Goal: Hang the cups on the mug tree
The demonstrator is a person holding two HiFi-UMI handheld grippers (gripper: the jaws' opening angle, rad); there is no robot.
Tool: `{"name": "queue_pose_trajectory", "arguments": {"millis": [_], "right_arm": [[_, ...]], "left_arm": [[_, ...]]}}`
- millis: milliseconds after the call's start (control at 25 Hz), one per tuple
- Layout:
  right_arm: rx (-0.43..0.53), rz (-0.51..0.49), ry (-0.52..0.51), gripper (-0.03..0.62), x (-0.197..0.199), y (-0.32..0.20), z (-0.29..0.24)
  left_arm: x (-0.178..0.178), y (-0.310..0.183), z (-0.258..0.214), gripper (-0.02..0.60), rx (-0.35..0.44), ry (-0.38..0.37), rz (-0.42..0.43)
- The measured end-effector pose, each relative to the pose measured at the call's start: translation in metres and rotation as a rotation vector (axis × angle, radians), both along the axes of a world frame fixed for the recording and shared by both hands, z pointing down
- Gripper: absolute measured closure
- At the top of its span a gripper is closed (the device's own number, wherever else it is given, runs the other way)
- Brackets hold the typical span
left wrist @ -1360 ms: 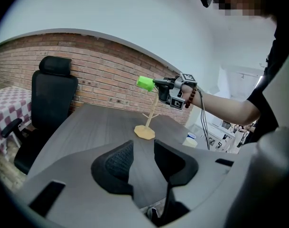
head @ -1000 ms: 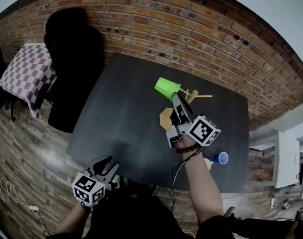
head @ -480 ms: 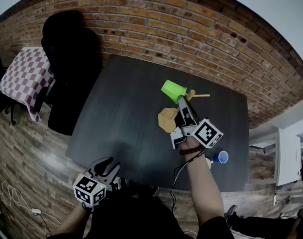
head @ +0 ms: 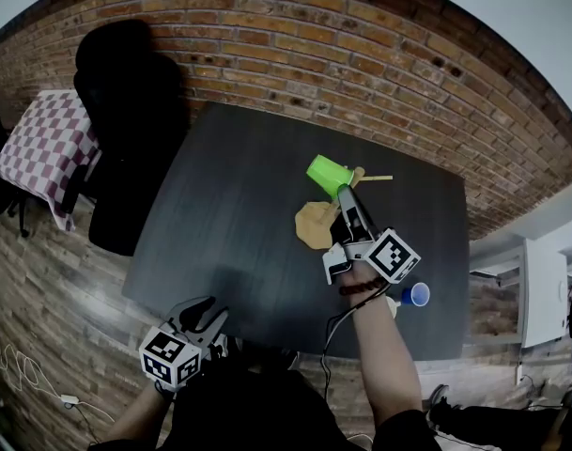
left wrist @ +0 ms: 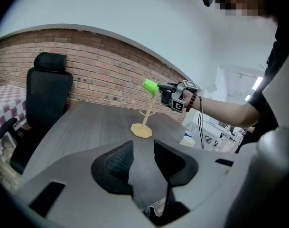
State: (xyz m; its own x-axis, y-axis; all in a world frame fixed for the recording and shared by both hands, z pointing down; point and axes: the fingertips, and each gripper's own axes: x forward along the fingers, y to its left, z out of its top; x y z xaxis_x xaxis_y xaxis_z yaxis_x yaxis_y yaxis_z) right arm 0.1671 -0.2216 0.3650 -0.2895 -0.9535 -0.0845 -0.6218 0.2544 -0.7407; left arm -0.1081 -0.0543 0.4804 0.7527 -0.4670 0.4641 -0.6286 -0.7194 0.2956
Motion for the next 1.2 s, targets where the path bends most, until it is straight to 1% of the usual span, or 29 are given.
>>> {"name": "queue_pose_trajectory", "arguments": {"millis": [200, 320, 360, 440, 520, 680, 800, 840, 960, 1200], "right_arm": [[-0.004, 0.011, -0.018, 0.553, 0.004, 0.001, 0.005], [-0.029, 0.036, -0.013, 0.553, 0.007, 0.001, 0.013], [-0.026, 0.036, -0.011, 0.553, 0.007, 0.001, 0.014], [-0.005, 0.015, -0.039, 0.553, 0.003, -0.001, 0.013], [-0.008, 0.011, -0.047, 0.553, 0.002, -0.002, 0.016], [-0.032, 0.028, -0.032, 0.553, 0.008, 0.000, 0.021], [-0.061, 0.063, 0.025, 0.553, 0.017, 0.006, 0.028], [-0.064, 0.071, 0.030, 0.553, 0.019, 0.008, 0.029], [-0.049, 0.074, -0.022, 0.553, 0.020, 0.010, 0.030], [-0.038, 0.111, -0.017, 0.553, 0.031, 0.023, 0.025]], "left_arm": [[0.001, 0.000, 0.000, 0.436, -0.009, 0.002, -0.003], [0.001, -0.002, -0.001, 0.436, -0.006, 0.003, -0.005], [0.002, -0.002, -0.001, 0.436, -0.005, 0.003, -0.005], [0.002, -0.004, 0.000, 0.436, -0.005, 0.002, -0.005], [0.003, -0.004, 0.000, 0.436, -0.005, 0.002, -0.003], [0.005, -0.004, 0.000, 0.436, -0.009, -0.001, 0.003], [0.006, -0.004, 0.001, 0.436, -0.009, 0.000, 0.004], [0.007, -0.004, 0.001, 0.436, -0.009, 0.000, 0.005], [0.008, -0.006, 0.002, 0.436, -0.009, 0.000, 0.008], [0.009, -0.006, 0.002, 0.436, -0.010, 0.005, 0.009]]}}
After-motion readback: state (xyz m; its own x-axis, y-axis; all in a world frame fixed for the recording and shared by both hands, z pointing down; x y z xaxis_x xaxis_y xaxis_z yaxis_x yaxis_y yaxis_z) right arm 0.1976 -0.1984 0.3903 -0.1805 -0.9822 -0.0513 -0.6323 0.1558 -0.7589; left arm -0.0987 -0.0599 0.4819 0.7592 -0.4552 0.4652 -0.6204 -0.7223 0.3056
